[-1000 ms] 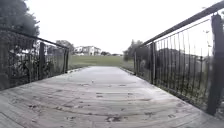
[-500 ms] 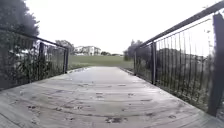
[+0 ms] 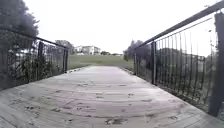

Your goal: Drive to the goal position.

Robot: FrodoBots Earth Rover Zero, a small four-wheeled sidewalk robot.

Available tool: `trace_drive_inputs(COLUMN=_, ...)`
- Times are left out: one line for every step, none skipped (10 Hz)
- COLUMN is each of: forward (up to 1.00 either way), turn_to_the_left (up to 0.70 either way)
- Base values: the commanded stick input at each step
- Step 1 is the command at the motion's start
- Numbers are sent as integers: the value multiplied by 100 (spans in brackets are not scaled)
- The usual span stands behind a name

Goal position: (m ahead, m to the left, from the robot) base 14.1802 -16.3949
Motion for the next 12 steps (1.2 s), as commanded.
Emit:
trace_drive_inputs(forward=9, turn_to_the_left=0)
trace_drive_inputs(forward=9, turn_to_the_left=0)
trace_drive_inputs(forward=9, turn_to_the_left=0)
trace_drive_inputs(forward=9, turn_to_the_left=0)
trace_drive_inputs(forward=9, turn_to_the_left=0)
trace_drive_inputs(forward=9, turn_to_the_left=0)
trace_drive_inputs(forward=9, turn_to_the_left=0)
trace_drive_inputs(forward=9, turn_to_the_left=0)
trace_drive_inputs(forward=9, turn_to_the_left=0)
trace_drive_inputs(forward=9, turn_to_the_left=0)
trace_drive_inputs(forward=9, turn_to_the_left=0)
trace_drive_inputs(forward=9, turn_to_the_left=0)
